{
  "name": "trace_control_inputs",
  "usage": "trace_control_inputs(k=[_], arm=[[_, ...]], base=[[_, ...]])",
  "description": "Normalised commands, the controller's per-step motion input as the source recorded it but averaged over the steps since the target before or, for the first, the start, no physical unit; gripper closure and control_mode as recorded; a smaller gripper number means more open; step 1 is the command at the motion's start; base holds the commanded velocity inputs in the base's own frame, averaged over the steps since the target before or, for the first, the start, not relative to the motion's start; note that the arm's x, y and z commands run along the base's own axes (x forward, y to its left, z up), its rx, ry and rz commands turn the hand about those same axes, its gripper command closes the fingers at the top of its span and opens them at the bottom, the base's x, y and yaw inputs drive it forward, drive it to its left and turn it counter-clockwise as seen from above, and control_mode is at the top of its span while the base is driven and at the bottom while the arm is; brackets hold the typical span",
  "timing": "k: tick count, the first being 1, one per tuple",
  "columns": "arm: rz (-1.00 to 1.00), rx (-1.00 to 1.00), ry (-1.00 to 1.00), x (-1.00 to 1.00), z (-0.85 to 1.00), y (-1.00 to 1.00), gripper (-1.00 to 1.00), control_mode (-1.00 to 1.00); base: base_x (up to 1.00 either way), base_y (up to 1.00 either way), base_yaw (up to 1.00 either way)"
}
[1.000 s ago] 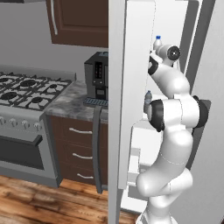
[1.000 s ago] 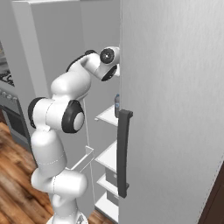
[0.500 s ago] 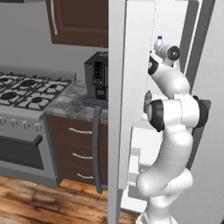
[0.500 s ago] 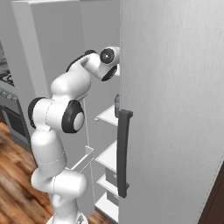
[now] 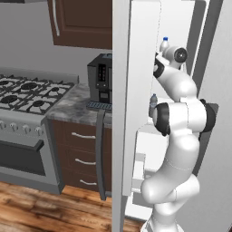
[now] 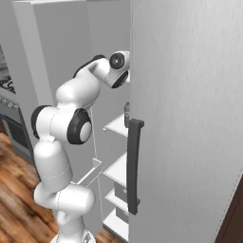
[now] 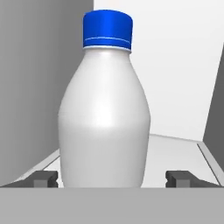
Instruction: Take the bottled waters from the counter and place them in the freezer to freeze. Close the freezer door after placing the bottles.
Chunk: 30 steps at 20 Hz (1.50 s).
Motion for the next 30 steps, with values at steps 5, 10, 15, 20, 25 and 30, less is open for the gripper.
trace_control_inputs(k=[5, 10, 15, 20, 25, 30], arm=[[-0.08, 0.13, 0.0, 0.0, 0.36, 0.05, -1.0, -1.0], [-0.06, 0.13, 0.0, 0.0, 0.24, 0.09, -1.0, -1.0], [-0.03, 0.02, 0.0, 0.0, 0.04, 0.21, -1.0, -1.0], [-0.07, 0.05, 0.0, 0.0, 0.0, 0.09, -1.0, -1.0], [-0.05, 0.27, 0.0, -0.06, 0.09, 0.04, -1.0, -1.0], [-0.06, 0.3, -0.01, -0.12, 0.3, 0.08, -1.0, -1.0]], base=[[0.0, 0.0, 0.0], [0.0, 0.0, 0.0], [0.0, 0.0, 0.0], [0.0, 0.0, 0.0], [0.0, 0.0, 0.0], [0.0, 0.0, 0.0]])
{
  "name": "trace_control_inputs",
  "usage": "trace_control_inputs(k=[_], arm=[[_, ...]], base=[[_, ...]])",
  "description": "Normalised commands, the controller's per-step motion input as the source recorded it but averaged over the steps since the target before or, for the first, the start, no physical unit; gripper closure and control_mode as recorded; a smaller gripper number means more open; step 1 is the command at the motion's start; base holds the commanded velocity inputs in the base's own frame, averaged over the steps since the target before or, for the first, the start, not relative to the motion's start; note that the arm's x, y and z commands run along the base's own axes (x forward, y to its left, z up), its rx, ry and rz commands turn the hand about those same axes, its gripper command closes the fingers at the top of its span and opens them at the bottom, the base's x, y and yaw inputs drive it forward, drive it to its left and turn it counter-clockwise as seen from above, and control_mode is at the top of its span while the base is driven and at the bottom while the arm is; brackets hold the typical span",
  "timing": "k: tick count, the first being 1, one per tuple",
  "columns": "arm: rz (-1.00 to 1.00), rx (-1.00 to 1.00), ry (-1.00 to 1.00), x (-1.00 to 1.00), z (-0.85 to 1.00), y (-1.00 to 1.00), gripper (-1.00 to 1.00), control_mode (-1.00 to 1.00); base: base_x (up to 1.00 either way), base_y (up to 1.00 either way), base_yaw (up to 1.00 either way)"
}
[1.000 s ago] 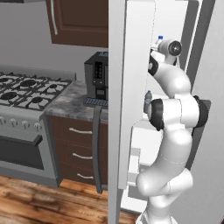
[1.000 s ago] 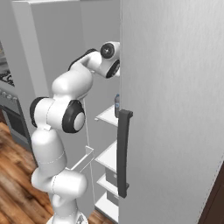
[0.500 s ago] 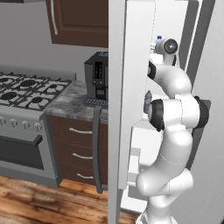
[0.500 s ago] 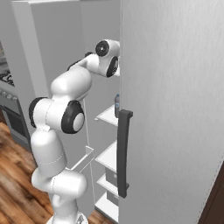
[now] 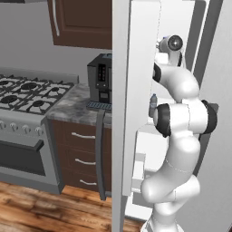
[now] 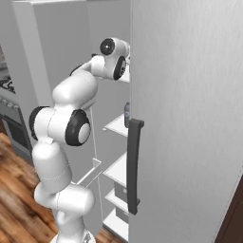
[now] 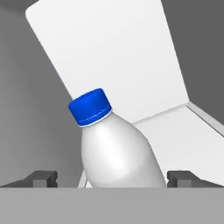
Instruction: Take the bottled waters from the counter and place them in the freezer to freeze. Close the freezer door after placing the bottles.
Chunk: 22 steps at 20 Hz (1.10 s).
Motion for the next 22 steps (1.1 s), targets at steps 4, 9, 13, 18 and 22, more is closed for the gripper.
trace_control_inputs(k=[4, 9, 13, 18, 22], arm=[[-0.03, 0.25, 0.0, -0.09, 0.22, 0.0, -1.0, -1.0], [-0.02, 0.03, -0.01, -0.18, 0.0, 0.0, -1.0, -1.0], [0.0, 0.04, -0.03, -0.34, 0.13, 0.0, -1.0, -1.0], [0.0, 0.13, -0.03, -0.53, 0.23, 0.0, -1.0, -1.0], [0.0, 0.06, -0.04, -0.64, 0.28, 0.01, -1.0, -1.0]], base=[[0.0, 0.0, 0.0], [0.0, 0.0, 0.0], [0.0, 0.0, 0.0], [0.0, 0.0, 0.0], [0.0, 0.0, 0.0]])
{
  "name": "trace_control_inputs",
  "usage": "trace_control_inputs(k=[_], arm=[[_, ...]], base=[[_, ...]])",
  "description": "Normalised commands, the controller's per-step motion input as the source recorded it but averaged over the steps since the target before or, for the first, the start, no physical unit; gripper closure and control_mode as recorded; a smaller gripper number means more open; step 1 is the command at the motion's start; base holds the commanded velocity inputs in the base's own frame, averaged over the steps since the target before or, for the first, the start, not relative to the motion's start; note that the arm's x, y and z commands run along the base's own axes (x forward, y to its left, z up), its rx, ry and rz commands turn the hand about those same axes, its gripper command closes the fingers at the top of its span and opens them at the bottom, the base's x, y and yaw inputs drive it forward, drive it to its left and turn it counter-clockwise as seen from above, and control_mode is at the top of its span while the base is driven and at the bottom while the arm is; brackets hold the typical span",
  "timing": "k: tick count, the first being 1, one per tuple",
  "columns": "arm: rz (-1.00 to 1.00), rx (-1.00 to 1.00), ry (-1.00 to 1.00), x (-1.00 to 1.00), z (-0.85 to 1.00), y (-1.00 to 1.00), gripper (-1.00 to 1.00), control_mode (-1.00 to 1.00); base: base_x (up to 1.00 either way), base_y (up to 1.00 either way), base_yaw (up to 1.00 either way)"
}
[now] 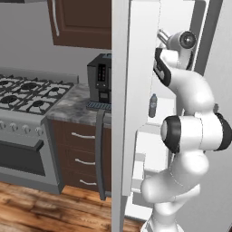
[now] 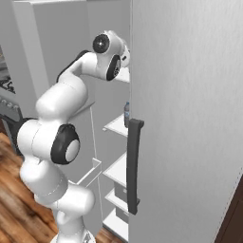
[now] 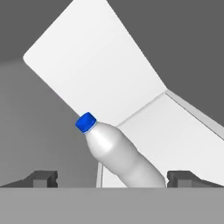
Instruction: Take the bottled waters from the counter and place them in the freezer to freeze. Close the freezer door after placing the bottles.
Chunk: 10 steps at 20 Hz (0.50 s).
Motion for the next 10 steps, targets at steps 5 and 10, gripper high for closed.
trace_control_inputs(k=[5, 10], arm=[[0.0, 0.08, -0.05, -0.73, 0.24, 0.03, -1.0, -1.0], [0.0, 0.06, 0.0, -0.67, 0.0, 0.28, -1.0, -1.0]], base=[[0.0, 0.0, 0.0], [0.0, 0.0, 0.0]])
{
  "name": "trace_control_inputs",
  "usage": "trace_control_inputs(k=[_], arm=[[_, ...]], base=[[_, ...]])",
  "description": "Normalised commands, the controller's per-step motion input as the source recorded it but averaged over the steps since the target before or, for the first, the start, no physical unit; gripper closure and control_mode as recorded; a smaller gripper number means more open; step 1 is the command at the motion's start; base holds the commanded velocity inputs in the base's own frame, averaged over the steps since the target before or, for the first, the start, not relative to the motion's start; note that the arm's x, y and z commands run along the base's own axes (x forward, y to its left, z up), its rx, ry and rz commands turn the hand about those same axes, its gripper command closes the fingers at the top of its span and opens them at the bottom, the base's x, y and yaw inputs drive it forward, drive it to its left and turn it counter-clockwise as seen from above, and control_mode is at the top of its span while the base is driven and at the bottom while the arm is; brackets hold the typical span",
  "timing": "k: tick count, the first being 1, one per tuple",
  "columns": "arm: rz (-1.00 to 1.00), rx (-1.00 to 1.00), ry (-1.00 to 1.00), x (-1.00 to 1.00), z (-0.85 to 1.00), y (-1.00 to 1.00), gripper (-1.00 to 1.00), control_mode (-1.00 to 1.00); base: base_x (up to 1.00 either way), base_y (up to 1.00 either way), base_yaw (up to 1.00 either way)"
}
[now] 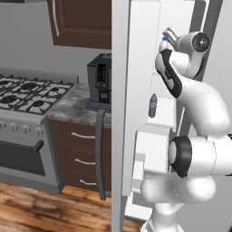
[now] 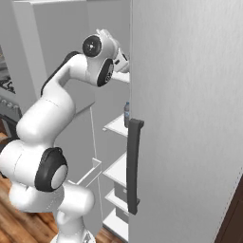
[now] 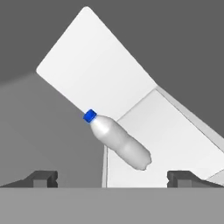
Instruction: Take the bottled waters from the counter and place them in the freezer to freeze. Close the freezer door after placing the bottles.
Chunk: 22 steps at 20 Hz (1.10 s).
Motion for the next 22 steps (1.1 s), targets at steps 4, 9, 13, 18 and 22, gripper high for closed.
trace_control_inputs(k=[4, 9, 13, 18, 22], arm=[[0.0, 0.02, 0.0, -0.67, 0.14, 0.35, -1.0, -1.0], [0.0, 0.08, 0.0, -0.94, 0.26, -0.02, -1.0, -1.0], [0.0, 0.1, 0.0, -1.0, 0.28, -0.05, -1.0, -1.0], [0.04, -0.05, 0.0, -1.0, 0.02, 0.0, -1.0, -1.0], [0.06, -0.16, 0.04, -1.0, -0.08, 0.0, -1.0, -1.0]], base=[[0.0, 0.0, 0.0], [0.0, 0.0, 0.0], [0.0, 0.0, 0.0], [0.0, 0.0, 0.0], [0.0, 0.0, 0.0]])
